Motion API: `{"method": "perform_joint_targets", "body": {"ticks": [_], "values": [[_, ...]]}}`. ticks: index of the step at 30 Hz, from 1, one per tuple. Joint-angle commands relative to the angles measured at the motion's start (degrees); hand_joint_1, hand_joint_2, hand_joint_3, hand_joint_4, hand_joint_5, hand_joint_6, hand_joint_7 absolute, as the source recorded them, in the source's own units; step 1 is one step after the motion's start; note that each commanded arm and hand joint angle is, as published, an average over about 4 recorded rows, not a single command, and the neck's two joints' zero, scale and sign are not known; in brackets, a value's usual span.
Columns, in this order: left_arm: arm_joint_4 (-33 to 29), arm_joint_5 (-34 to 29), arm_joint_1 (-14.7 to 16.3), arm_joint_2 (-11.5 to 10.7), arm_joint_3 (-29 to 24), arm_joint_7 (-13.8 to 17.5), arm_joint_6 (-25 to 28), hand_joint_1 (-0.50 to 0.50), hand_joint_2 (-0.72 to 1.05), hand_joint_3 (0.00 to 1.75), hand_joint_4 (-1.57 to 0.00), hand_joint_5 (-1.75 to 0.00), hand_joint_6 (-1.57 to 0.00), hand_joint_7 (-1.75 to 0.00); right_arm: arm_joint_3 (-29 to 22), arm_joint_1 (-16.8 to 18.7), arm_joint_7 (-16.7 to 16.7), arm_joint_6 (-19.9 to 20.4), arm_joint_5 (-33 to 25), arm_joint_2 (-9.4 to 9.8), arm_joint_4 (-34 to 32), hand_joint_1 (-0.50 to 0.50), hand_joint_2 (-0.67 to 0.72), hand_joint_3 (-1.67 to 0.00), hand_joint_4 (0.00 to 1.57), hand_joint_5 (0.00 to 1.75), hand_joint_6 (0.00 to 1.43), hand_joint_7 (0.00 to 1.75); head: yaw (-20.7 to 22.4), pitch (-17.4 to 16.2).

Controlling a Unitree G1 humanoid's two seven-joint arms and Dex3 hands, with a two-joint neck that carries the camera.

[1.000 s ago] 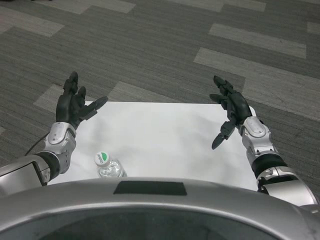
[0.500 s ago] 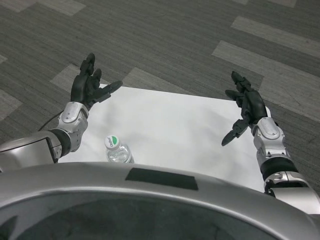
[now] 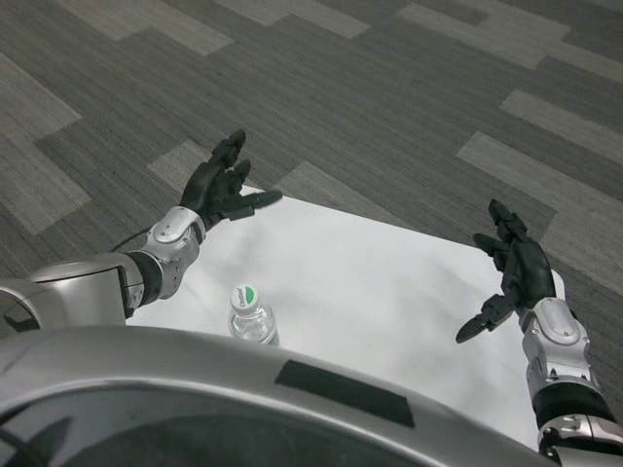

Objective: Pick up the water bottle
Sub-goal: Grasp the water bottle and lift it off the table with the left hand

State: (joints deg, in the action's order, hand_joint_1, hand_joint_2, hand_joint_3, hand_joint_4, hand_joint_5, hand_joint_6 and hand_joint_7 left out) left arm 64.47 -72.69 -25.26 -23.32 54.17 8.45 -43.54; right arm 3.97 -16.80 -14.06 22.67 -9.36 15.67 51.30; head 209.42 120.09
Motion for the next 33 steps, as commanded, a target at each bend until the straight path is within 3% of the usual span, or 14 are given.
{"method": "perform_joint_targets", "body": {"ticks": [1, 3, 6, 14, 20, 25, 29, 31, 33], "values": [[-2.8, 0.4, -0.7, -2.1, -2.0, 5.4, 4.0, 0.5, 0.01, 0.09, 0.0, -0.1, 0.0, 0.0, 0.4, -2.0, -0.1, 0.3, -0.4, -0.16, 0.6, -0.12, 0.66, -0.1, 0.0, 0.78, 0.0, 0.0, 0.4, 1.3], [-3.2, 0.5, -0.5, -2.5, -3.8, 7.5, 6.1, 0.5, -0.26, 0.09, 0.0, -0.1, -0.01, 0.0, 0.6, -2.2, -0.1, 0.3, -0.4, -0.2, 0.9, -0.12, 0.66, -0.12, 0.0, 0.78, 0.0, 0.0, 0.4, 1.5], [-2.4, 0.8, 0.0, -2.4, -7.2, 8.0, 7.6, 0.5, -0.37, 0.09, -0.03, -0.1, -0.06, 0.0, 0.8, -2.3, -0.1, 0.3, -0.4, -0.22, 1.0, -0.12, 0.66, -0.16, 0.0, 0.78, 0.0, 0.0, 0.5, 1.8], [4.5, 0.9, 0.2, -2.7, -8.4, 8.3, 9.2, 0.5, -0.37, 0.09, -0.21, -0.1, -0.18, 0.0, 0.8, -2.3, -0.1, 0.3, -0.4, -0.29, 1.1, -0.12, 0.66, -0.12, 0.0, 0.78, 0.0, 0.0, 0.4, 1.5], [6.3, 6.7, 0.2, -6.9, -1.5, 9.4, 8.2, 0.5, -0.28, 0.09, -0.38, -0.1, -0.29, 0.0, 0.7, -2.4, -0.1, 0.3, -0.4, -0.29, 1.1, -0.12, 0.66, -0.14, 0.0, 0.82, 0.0, 0.0, 0.2, 1.2], [3.3, 7.8, 1.0, -10.6, 2.0, 14.5, 7.1, 0.5, -0.28, 0.09, -0.83, -0.26, -0.73, 0.0, 0.5, -2.4, -0.5, 0.3, -0.3, -0.46, 1.3, -0.12, 0.66, -0.14, 0.0, 0.87, 0.0, 0.0, 1.2, 1.1], [-0.1, 8.8, 1.2, -10.8, 1.0, 21.4, 12.1, 0.5, -0.28, 0.09, -0.81, -0.41, -0.81, 0.0, 0.7, -2.5, -0.7, 0.3, -0.3, -0.99, 2.2, -0.12, 0.66, -0.12, 0.0, 0.87, 0.0, 0.0, 1.9, 0.5], [-2.6, 9.9, 1.5, -10.7, 0.9, 24.0, 14.3, 0.5, -0.28, 0.09, -0.89, -0.41, -0.9, 0.0, 0.9, -3.0, -1.0, 0.3, -0.3, -1.3, 2.8, -0.12, 0.66, -0.16, 0.0, 0.87, 0.0, 0.0, 2.3, 0.0], [-4.3, 10.6, 1.7, -10.7, 1.1, 24.8, 15.0, 0.5, -0.28, 0.09, -0.97, -0.54, -1.01, 0.0, 1.1, -3.5, -1.1, 0.3, -0.3, -1.47, 3.3, -0.12, 0.66, -0.16, 0.0, 0.87, 0.0, 0.0, 2.5, -0.2]]}}
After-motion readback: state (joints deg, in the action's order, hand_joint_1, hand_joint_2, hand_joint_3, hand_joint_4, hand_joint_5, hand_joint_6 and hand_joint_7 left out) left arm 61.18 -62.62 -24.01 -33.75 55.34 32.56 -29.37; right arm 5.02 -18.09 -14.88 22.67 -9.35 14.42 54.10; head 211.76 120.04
